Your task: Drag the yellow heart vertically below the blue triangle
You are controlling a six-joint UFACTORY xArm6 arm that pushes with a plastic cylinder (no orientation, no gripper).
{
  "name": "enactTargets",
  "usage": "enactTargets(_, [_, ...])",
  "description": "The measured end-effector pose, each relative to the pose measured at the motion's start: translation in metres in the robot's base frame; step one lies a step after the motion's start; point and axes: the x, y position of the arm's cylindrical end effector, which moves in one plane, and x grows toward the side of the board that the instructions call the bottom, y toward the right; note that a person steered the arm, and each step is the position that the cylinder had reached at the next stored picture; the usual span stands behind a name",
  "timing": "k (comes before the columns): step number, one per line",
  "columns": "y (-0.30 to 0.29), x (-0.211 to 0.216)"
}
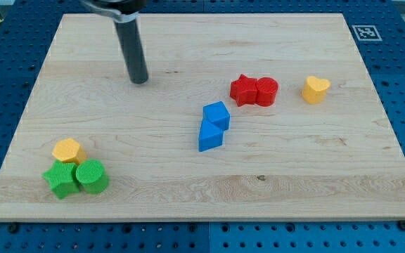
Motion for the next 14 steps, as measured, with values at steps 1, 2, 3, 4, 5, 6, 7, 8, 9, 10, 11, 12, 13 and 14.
enactTargets(1, [0.029,-0.012])
enactTargets(2, [0.063,-0.020])
enactTargets(3, [0.100,-0.024])
enactTargets(4, [0.139,-0.025])
enactTargets(5, [0.184,-0.025])
enactTargets(6, [0.229,-0.025])
enactTargets(7, [0.274,-0.025])
enactTargets(8, [0.308,-0.015])
enactTargets(9, [0.317,0.007])
enactTargets(10, [0.310,0.018])
enactTargets(11, [0.306,0.034])
enactTargets(12, [0.307,0.051])
enactTargets(13, [0.307,0.061])
enactTargets(14, [0.307,0.072])
